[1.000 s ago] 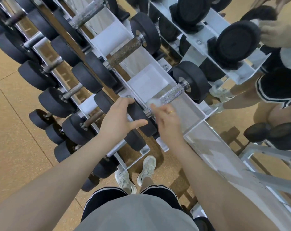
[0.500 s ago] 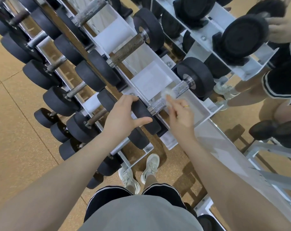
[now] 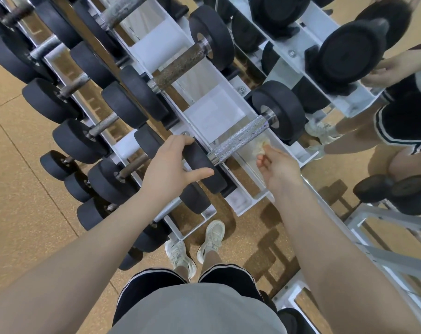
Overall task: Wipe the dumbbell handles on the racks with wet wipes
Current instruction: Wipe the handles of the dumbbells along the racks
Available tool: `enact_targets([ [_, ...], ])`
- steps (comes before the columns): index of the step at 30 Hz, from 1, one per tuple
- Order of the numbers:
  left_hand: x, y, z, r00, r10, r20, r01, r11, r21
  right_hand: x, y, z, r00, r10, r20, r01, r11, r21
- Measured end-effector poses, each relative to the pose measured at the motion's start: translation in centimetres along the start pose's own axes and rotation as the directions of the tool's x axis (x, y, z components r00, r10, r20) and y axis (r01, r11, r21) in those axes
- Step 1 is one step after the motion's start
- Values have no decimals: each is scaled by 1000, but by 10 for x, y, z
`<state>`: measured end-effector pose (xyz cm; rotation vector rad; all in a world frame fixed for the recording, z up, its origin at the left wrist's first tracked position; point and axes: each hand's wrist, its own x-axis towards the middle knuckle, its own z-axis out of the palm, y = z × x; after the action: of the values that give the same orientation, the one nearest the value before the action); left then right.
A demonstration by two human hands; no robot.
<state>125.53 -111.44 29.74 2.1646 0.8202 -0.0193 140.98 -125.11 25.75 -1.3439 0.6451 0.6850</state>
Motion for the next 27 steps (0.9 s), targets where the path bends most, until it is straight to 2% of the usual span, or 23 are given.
enact_targets([
  [3, 0, -1, 1, 1000, 0, 1, 0, 1000, 1, 10, -8, 13, 992, -46, 120, 40, 998, 47],
  [5, 0, -1, 1, 1000, -4, -2, 4, 1000, 0, 13, -6, 15, 981, -24, 192, 10, 997, 73],
  [6, 0, -1, 1, 1000, -6, -2, 6, 1000, -4, 12, -2, 13, 972, -4, 234, -7, 999, 44],
  [9, 0, 0, 0, 1000, -6, -4, 6, 1000, -3, 0, 25, 7, 918, 63, 391, 31, 973, -229],
  [11, 0, 1, 0, 1000, -7, -1, 7, 1000, 3, -4, 36, 8, 886, 108, 451, 28, 958, -285],
  [13, 0, 1, 1, 1000, -7, -2, 7, 1000, 7, 2, 32, 10, 904, 131, 407, -33, 971, -239],
  [16, -1, 1, 1, 1000, -7, -6, 7, 1000, 7, 23, 4, 7, 970, 109, 218, -125, 990, 62],
  [17, -1, 1, 1, 1000, -3, -6, 4, 1000, 9, 28, -3, 6, 977, 93, 190, -120, 983, 139],
  [19, -1, 1, 1, 1000, 0, -9, 0, 1000, 4, 30, -10, 7, 976, 75, 204, -110, 980, 168],
  [21, -1, 2, 1, 1000, 1, -11, -1, 1000, -4, 27, -2, 12, 968, 85, 238, -104, 992, 69],
  [23, -2, 2, 1, 1000, 1, -11, -1, 1000, -2, 19, 14, 15, 952, 115, 283, -72, 985, -159],
  [25, -1, 1, 1, 1000, 5, -13, -5, 1000, -3, 12, 29, 13, 917, 165, 363, -4, 914, -406],
  [27, -1, 1, 1, 1000, 6, -12, -6, 1000, -3, 6, 33, 10, 894, 207, 397, 38, 848, -529],
])
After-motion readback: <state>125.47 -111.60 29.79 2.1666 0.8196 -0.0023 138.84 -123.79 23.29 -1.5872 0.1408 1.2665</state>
